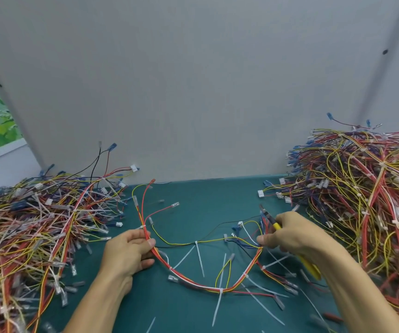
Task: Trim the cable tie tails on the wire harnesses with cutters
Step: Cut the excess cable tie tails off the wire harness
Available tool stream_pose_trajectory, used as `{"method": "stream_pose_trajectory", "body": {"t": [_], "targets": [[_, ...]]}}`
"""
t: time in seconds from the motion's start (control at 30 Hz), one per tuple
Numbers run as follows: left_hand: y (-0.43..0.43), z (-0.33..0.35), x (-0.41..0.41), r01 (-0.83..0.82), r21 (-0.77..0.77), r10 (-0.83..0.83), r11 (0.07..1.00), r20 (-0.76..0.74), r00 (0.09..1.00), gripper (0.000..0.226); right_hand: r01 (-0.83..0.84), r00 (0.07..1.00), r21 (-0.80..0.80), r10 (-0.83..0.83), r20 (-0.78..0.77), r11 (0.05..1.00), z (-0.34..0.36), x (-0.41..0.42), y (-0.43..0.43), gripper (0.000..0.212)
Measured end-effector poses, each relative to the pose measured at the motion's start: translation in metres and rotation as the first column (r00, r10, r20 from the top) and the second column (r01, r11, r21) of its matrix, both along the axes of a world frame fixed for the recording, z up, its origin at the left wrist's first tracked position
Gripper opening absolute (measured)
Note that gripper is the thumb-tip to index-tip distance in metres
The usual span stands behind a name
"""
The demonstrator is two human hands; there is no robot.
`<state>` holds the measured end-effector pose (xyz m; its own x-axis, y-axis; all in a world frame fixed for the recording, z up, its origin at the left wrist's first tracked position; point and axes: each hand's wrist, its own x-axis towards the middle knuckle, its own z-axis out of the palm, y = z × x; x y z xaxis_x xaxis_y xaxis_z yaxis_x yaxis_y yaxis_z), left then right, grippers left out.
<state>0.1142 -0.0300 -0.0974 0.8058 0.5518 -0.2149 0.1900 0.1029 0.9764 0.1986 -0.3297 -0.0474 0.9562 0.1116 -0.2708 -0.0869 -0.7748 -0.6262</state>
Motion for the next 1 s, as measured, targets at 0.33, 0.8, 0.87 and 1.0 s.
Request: {"method": "stream_pose_trajectory", "body": {"t": [0.33,0.8,0.87,1.0], "targets": [[0.006,0.001,0.001,-0.063,-0.047,0.062,0.997,-0.019,0.998,0.014,0.127,0.965,0.044,-0.134,0.224,0.991,0.001,0.002,-0.004,0.028],[0.009,0.005,-0.003,-0.069,0.047,0.076,0.996,-0.144,0.987,0.014,0.129,0.988,-0.168,-0.111,0.111,0.977,-0.006,0.003,-0.002,0.031],[0.009,0.006,-0.003,-0.071,0.064,0.081,0.995,-0.175,0.981,0.019,0.113,0.991,-0.201,-0.096,0.094,0.973,-0.008,0.004,-0.002,0.033],[0.010,0.007,-0.002,-0.097,0.093,0.111,0.991,-0.165,0.980,0.041,0.102,0.992,-0.207,-0.084,0.091,0.973,-0.010,0.004,-0.001,0.035]]}}
